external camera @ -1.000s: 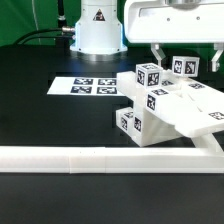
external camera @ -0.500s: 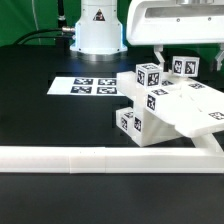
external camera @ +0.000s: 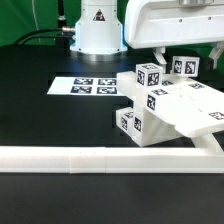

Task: Assemble chair

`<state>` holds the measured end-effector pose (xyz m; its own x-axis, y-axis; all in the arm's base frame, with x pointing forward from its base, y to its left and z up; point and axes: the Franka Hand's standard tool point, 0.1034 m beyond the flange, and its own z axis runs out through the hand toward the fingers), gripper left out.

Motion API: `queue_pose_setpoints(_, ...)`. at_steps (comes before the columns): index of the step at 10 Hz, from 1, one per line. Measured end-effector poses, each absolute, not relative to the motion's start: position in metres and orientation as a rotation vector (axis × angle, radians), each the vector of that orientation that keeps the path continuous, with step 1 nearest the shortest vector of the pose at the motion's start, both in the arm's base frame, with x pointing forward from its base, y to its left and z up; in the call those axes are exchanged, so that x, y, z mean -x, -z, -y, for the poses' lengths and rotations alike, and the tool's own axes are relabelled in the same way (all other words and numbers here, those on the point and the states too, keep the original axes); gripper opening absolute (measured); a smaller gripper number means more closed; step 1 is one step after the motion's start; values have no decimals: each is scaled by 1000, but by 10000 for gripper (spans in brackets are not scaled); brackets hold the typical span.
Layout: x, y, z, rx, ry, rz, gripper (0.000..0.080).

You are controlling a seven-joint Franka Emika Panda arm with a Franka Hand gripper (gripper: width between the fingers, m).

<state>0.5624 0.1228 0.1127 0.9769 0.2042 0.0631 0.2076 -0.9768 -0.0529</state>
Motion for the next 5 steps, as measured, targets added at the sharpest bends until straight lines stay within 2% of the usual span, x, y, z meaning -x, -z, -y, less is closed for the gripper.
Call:
queue_pose_setpoints(2, -563, -113, -122, 3065, 88, 318, 262)
queue_pose_setpoints(5, -562, -112, -121, 3068, 84, 265, 265)
